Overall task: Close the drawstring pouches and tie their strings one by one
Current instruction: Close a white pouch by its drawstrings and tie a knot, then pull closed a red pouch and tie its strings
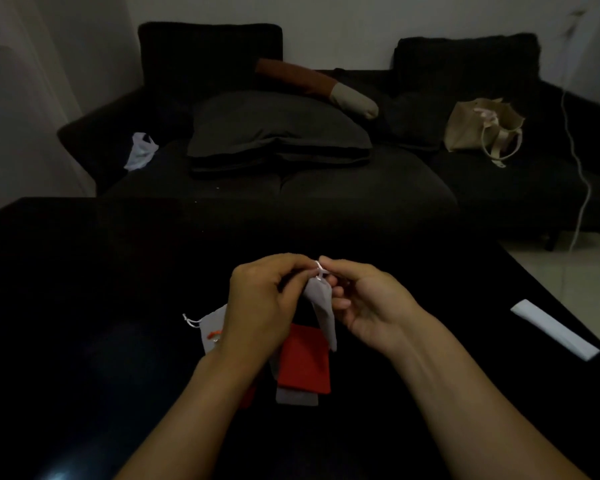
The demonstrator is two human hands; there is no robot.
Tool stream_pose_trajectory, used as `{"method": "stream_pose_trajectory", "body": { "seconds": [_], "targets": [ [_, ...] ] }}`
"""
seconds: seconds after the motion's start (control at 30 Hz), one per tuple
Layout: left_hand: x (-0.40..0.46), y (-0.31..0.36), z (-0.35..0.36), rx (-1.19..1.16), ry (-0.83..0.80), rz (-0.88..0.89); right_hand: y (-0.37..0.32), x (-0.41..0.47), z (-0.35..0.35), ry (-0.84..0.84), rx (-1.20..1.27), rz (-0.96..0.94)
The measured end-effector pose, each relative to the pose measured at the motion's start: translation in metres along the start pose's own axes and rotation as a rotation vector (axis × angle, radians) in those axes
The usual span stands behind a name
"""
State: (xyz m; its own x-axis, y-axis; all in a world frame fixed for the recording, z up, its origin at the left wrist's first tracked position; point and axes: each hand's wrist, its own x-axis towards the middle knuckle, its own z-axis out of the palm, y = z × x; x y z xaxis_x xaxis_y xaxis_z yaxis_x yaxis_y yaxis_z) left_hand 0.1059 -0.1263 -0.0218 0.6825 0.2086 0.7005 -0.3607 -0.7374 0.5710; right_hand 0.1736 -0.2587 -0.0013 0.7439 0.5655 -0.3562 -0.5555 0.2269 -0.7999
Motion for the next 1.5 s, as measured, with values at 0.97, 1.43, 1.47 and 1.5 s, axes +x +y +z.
{"method": "stream_pose_trajectory", "body": {
  "seconds": [0.97,1.43,1.47,1.5],
  "targets": [
    [-0.004,-0.016,0.014,-0.016,-0.274,-0.583,-0.017,-0.001,-0.057,0.256,-1.032,-0.223],
    [-0.019,-0.041,0.009,0.448,-0.79,-0.506,0.031,0.028,-0.039,-0.081,-1.635,-0.181],
    [-0.019,-0.042,0.008,0.414,-0.746,-0.495,0.034,0.031,-0.04,-0.084,-1.64,-0.192],
    [-0.018,-0.042,0.007,0.374,-0.699,-0.487,0.034,0.032,-0.041,-0.07,-1.625,-0.215]
  ]
}}
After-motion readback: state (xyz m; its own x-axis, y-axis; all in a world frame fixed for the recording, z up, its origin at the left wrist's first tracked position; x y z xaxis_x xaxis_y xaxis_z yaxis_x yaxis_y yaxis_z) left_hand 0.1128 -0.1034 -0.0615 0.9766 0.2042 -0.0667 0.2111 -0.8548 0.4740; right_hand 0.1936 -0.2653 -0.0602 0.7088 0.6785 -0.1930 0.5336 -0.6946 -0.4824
